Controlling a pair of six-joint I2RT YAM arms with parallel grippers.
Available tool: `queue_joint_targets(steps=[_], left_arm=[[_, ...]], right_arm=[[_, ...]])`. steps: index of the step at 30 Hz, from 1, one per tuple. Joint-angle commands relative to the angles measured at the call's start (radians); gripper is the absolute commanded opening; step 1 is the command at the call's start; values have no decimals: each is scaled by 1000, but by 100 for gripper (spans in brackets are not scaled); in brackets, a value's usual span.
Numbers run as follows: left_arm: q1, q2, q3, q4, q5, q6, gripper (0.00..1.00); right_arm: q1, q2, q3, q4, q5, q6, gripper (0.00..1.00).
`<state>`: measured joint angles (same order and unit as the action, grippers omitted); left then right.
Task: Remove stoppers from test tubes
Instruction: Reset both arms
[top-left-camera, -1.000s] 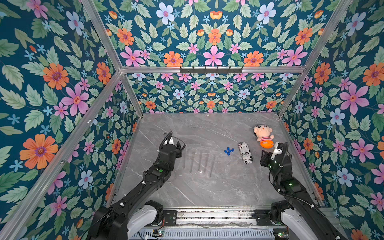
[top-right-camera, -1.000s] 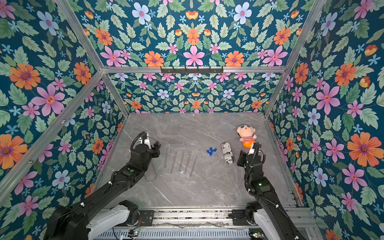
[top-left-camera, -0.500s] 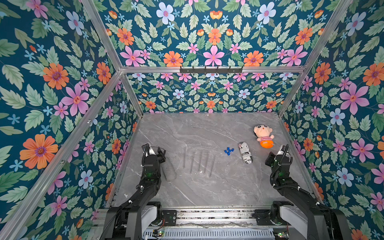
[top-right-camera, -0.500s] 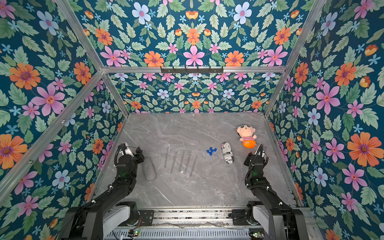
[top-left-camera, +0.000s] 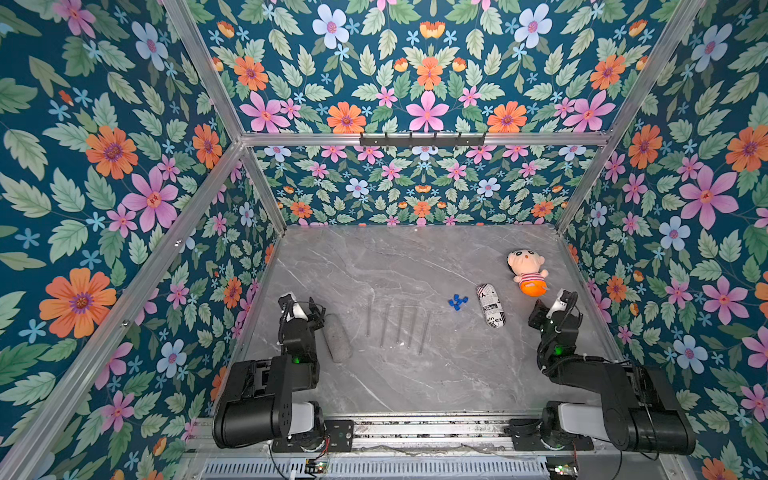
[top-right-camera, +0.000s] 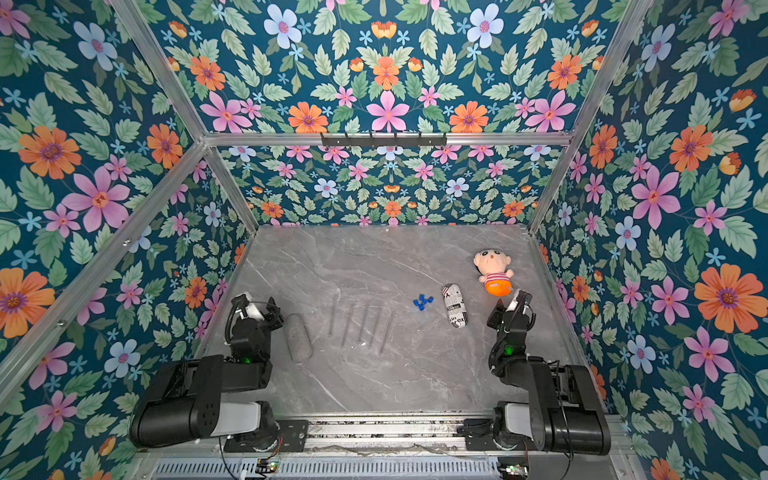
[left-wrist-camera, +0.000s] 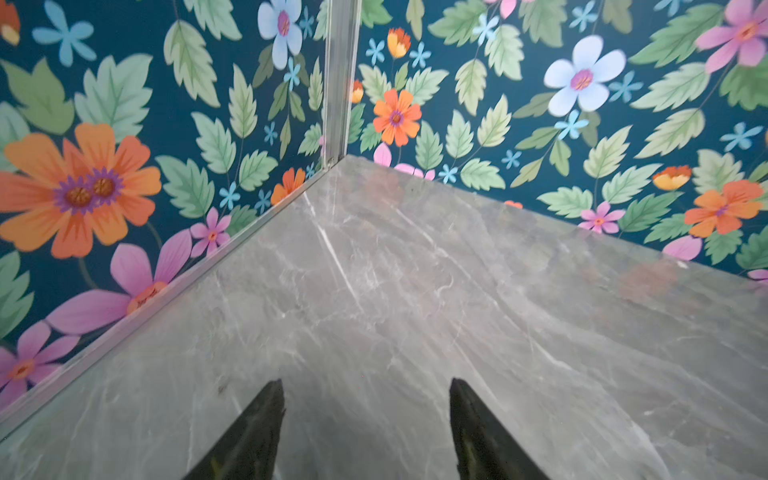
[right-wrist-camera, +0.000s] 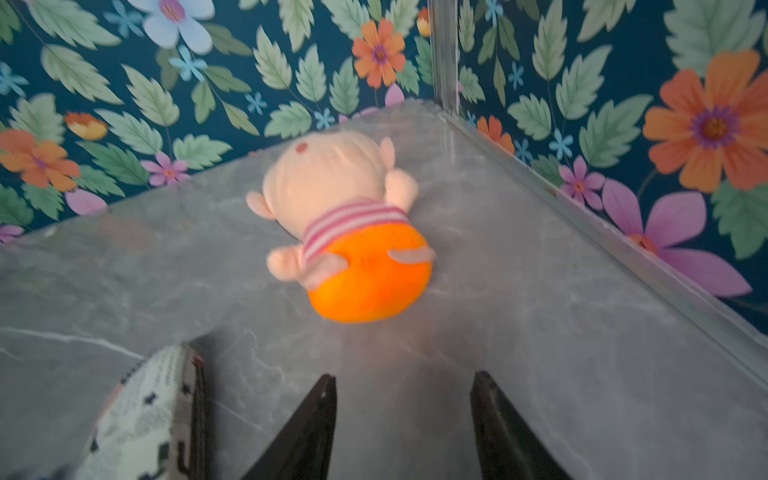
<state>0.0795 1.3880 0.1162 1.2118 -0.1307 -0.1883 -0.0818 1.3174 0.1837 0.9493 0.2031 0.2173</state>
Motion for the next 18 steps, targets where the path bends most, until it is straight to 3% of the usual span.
queue_joint_targets(steps=[1, 3, 5, 7, 9, 10, 11, 13, 16, 17, 18], left_arm=[[3, 58, 5, 148, 11, 33, 66], [2, 109, 23, 190, 19, 45, 66], [2, 105, 30, 158, 49, 57, 66], [3, 107, 41, 139, 71, 64, 66], [-9, 151, 69, 128, 125, 98, 66], [-9, 191, 86, 134, 129, 99, 66], [-12, 242, 104, 193, 138, 110, 66], [-32, 196, 151, 7, 129, 129, 67], [-42, 215, 152, 41, 117, 139, 69], [-43, 209, 157, 18, 115, 139, 73], [-45, 216, 155, 38, 111, 141, 99]], right_arm=[[-1, 54, 37, 24, -99, -53, 55], [8, 158, 29, 197, -117, -88, 56], [8, 87, 53, 16, -111, -64, 56], [11, 148, 35, 166, -101, -83, 57], [12, 96, 60, 17, -98, -69, 58], [15, 112, 58, 48, -94, -77, 59], [25, 140, 55, 116, -72, -88, 64], [37, 112, 66, 30, -39, -80, 99], [38, 136, 68, 86, -42, -91, 99], [37, 127, 86, 30, -61, -93, 99], [42, 119, 94, -11, -56, -98, 99]])
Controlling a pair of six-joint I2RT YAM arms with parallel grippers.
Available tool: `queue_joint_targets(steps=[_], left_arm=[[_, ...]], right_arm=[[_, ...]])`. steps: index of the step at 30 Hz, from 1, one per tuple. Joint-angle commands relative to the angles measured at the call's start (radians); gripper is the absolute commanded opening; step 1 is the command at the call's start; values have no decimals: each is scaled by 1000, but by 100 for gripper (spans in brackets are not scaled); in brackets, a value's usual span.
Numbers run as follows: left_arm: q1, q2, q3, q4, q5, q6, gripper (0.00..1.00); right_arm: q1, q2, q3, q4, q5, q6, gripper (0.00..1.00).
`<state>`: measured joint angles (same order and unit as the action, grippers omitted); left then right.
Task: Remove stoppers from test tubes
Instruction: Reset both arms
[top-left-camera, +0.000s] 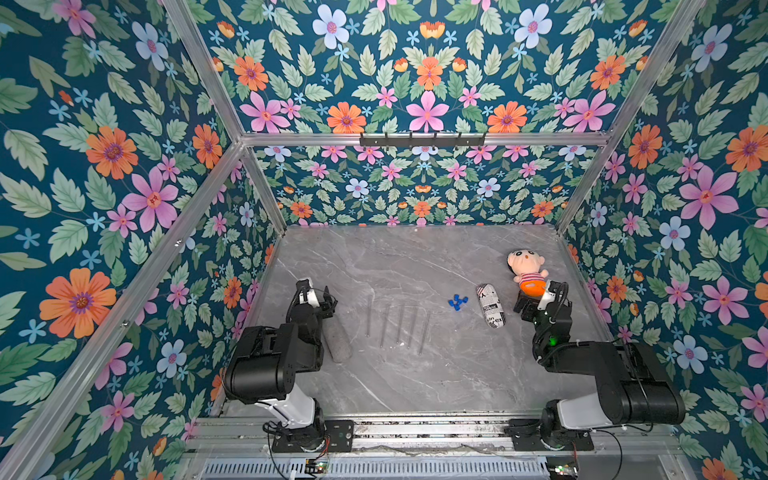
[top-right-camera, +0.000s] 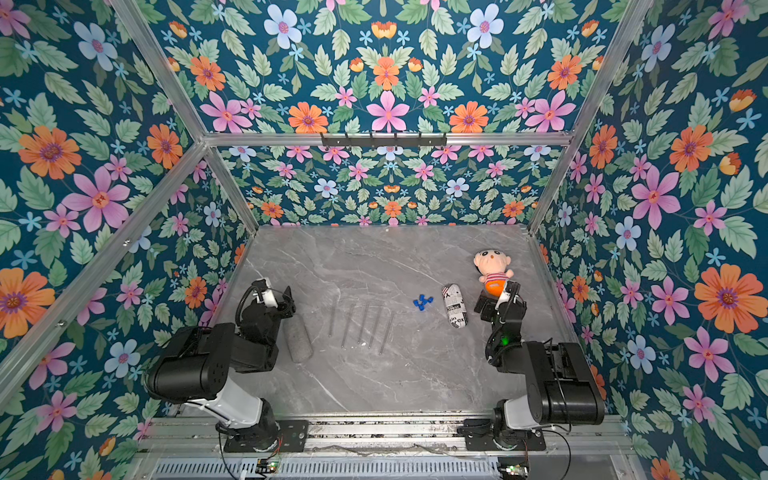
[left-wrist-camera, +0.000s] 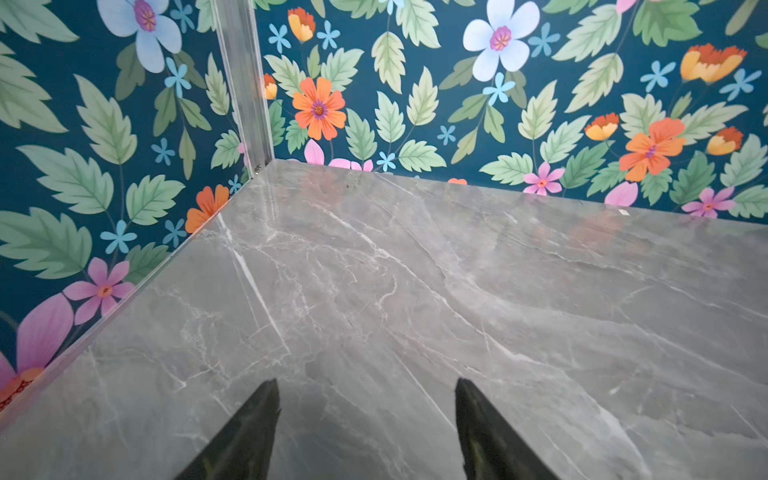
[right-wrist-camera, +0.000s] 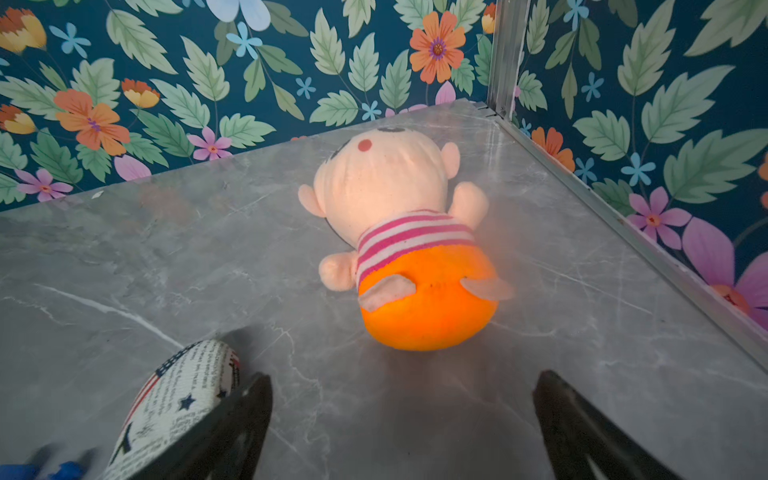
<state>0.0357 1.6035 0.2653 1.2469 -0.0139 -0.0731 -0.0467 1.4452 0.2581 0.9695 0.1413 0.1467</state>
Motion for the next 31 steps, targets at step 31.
queue_joint_targets(steps=[31], left_arm=[[-25, -3, 15, -21, -38, 45, 100]], right_arm=[[13, 3, 18, -5, 9, -33, 99]])
